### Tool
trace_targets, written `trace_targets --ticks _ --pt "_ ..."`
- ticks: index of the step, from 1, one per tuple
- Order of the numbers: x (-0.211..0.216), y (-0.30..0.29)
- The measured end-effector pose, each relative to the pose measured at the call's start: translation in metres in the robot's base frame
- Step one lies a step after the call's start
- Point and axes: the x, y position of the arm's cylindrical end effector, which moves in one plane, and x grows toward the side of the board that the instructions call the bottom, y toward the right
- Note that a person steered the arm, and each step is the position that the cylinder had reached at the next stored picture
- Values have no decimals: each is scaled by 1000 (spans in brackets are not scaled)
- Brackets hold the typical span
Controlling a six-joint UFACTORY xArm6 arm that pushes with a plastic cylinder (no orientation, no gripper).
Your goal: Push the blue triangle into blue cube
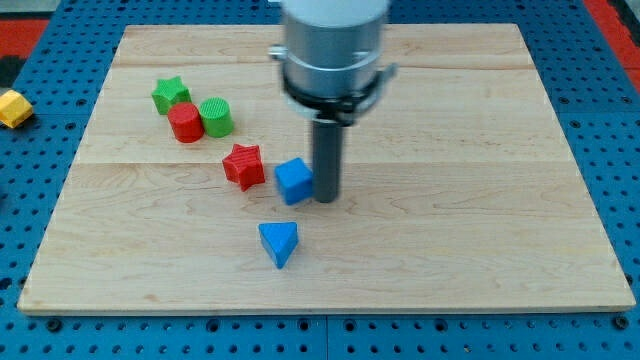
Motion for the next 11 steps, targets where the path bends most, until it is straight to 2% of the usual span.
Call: trace_targets --ticks 1,2,3,4,5,6,7,8,10,11 --pt "-25 -76" --pt "-29 -97" --pt "-12 -38" --pt "7 56" --pt "67 58" --pt "82 -8" --pt "65 -57" --pt "30 -87" --pt "67 -110" --pt "41 -130"
